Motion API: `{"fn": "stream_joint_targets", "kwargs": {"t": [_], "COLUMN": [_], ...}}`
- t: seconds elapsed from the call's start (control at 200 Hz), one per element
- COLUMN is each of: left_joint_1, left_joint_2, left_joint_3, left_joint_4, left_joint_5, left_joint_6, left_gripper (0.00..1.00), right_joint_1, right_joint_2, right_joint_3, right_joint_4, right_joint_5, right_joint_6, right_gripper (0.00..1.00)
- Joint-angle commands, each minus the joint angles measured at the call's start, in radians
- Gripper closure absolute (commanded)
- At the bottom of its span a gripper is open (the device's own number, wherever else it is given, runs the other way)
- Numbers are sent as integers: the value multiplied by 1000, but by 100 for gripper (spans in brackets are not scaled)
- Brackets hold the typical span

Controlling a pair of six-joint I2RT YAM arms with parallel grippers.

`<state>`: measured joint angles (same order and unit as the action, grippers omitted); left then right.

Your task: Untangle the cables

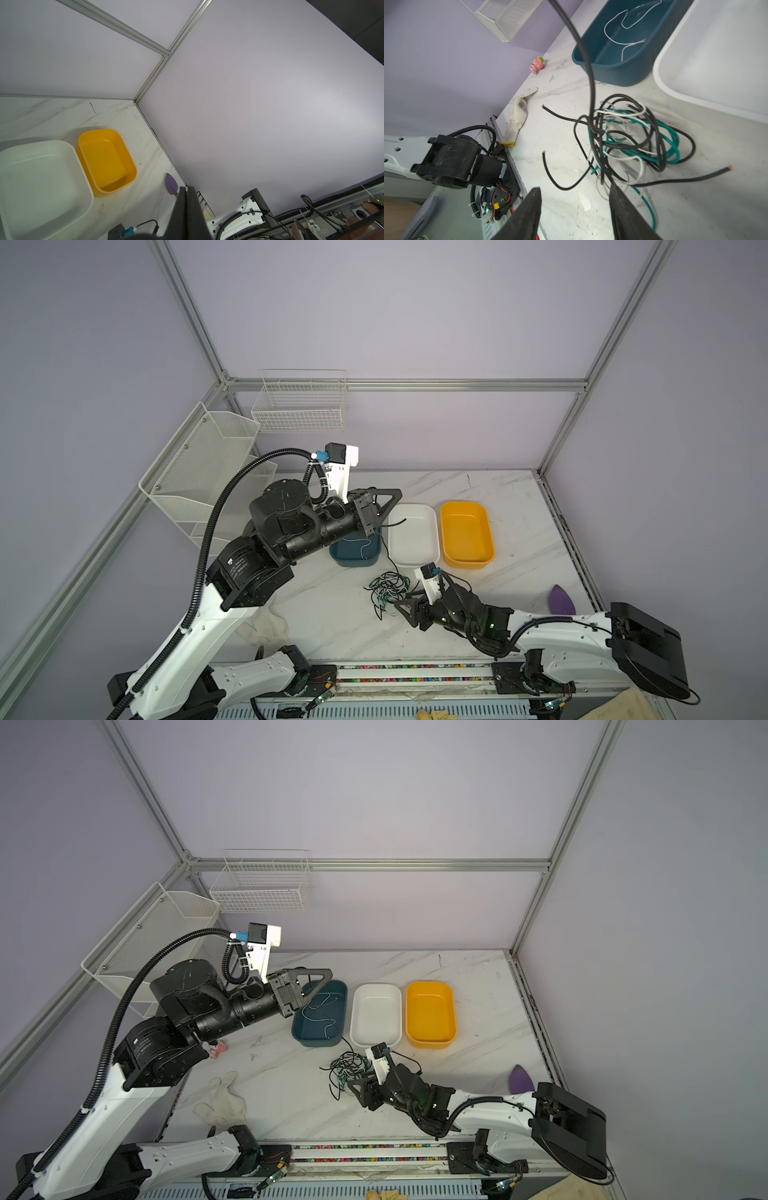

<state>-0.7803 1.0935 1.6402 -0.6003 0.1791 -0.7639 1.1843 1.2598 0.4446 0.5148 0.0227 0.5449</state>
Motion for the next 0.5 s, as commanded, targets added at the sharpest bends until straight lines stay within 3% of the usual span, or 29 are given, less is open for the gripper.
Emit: {"fn": "stream_joint_targets", "kwargs": {"t": [0.0, 0.275, 0.495], "left_joint_1": [-3, -3, -3], "left_joint_2": [1, 27, 87], "left_joint_3": [111, 218, 370], "left_joint_4": [21, -13, -44], "left_joint_5": [10, 0, 9], "left_joint_6": [34, 60, 87], "left_gripper": [100, 100, 100], "right_joint_1": [23, 27, 28], "right_joint_2": [67, 149, 173], "right_joint_3": [45, 43, 0], "right_joint_4": [42, 68, 107], "right_joint_5": [81, 192, 190], "right_joint_6": [-35, -22, -4], "right_gripper": [46, 56, 57]}}
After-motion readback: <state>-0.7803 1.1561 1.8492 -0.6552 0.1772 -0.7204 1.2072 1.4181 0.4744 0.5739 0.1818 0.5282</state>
